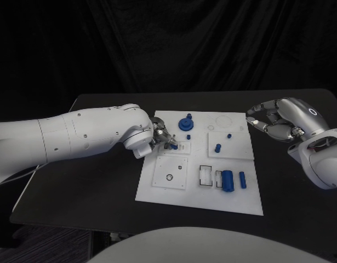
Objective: Assemble the parts on the task board
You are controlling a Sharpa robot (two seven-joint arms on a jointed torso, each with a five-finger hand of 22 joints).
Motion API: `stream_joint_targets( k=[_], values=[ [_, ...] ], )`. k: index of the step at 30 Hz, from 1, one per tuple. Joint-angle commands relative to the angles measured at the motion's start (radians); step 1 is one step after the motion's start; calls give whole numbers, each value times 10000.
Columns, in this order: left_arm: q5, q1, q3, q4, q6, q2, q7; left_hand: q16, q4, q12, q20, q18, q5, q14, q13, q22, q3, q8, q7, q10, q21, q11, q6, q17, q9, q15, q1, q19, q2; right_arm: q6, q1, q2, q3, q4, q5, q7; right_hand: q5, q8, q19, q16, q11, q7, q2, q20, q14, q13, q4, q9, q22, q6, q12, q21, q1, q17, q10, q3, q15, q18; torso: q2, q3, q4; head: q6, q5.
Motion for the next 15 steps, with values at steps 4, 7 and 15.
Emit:
stream_joint_targets(
  k=[4, 7, 15],
  values=[
    [17, -62, -29, 0, -99, -13, 264, 27, -555, -4, -54, -8, 483, 1045, 2630, 36, 453, 313, -63, 1075, -69, -67, -124, 2634, 377, -89, 356, -28, 28, 262, -31, 12, 6, -1, 287, -225, 314, -28, -91, 26, 58, -10, -6, -11, 1043, 2550, -99, -25, 1679, 72, -31, -88, 233, 2635, 1022, 120, 39, 180, 7, 3, 0, 2, -18],
    [17, -62, -29, 21, -204, -33, 358, 27, -648, -4, -52, -8, 496, 1045, 2630, 51, 536, 428, -63, 1075, -75, -66, -146, 2634, 501, -89, 386, -25, -7, 291, -33, 15, 6, 0, 309, -235, 359, -33, -106, 26, 58, -9, -13, -11, 1043, 2528, -119, -29, 1669, 75, -47, -124, 266, 2635, 1007, 136, 40, 187, 5, 0, 3, 2, -22],
    [0, -63, -29, 290, -716, -268, 551, 27, -754, -4, -56, -16, 433, 1045, 2630, 105, 630, 574, -72, 1075, -63, -73, -168, 2634, 659, -96, 399, 15, -71, 343, -39, -23, 6, 18, 331, -263, 390, -37, -125, 26, 58, -9, -22, -11, 1043, 2500, -138, -32, 1655, 80, -67, -166, 295, 2635, 988, 149, 41, 196, 5, -2, 5, 2, -58]
  ],
)
